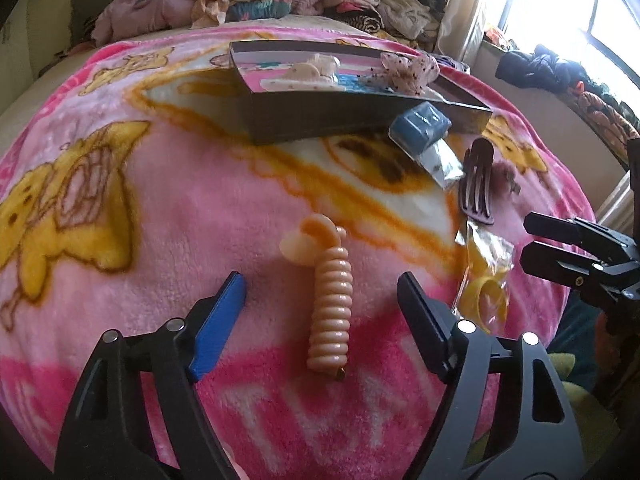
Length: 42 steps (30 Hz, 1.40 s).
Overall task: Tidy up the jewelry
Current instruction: 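Withdraw both open tools toward the yellow rings and coiled hair tie, then close left tool on peach coiled hair tie while right tool grasps yellow-ring bag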
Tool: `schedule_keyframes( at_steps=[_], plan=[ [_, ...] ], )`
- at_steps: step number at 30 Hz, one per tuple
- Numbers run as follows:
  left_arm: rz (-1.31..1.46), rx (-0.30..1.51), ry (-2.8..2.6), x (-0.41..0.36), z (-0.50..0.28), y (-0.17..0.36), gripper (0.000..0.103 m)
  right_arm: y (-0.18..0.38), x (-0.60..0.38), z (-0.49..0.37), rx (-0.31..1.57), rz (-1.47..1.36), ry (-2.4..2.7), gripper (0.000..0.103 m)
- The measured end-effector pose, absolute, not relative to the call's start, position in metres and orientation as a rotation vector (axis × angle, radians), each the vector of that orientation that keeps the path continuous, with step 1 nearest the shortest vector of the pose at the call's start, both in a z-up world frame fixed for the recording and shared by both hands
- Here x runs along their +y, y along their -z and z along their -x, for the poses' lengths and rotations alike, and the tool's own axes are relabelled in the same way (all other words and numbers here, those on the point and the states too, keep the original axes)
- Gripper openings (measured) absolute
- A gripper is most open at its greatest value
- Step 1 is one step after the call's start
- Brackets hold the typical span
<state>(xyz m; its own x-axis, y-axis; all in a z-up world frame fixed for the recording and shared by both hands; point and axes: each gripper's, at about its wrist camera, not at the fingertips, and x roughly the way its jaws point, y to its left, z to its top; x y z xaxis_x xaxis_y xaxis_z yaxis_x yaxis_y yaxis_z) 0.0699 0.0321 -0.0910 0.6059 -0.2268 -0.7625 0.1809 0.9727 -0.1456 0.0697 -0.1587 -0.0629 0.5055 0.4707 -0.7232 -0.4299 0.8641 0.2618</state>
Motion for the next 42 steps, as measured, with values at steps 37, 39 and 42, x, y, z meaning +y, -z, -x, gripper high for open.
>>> schedule_keyframes(
  at_steps=[37,39,42],
  plan=[
    [0.047,0.837,0.289,0.025,-0.068,0.074,0.011,0.057,-0.138,-0.067,0.879,-0.092,-0.676,0.016],
    [0.045,0.829,0.293,0.022,-0.070,0.071,0.011,0.053,-0.143,-0.067,0.866,-0.107,-0.671,0.016],
    [0.040,0.818,0.300,0.017,-0.073,0.067,0.011,0.048,-0.151,-0.069,0.846,-0.123,-0.654,0.016]
  ],
)
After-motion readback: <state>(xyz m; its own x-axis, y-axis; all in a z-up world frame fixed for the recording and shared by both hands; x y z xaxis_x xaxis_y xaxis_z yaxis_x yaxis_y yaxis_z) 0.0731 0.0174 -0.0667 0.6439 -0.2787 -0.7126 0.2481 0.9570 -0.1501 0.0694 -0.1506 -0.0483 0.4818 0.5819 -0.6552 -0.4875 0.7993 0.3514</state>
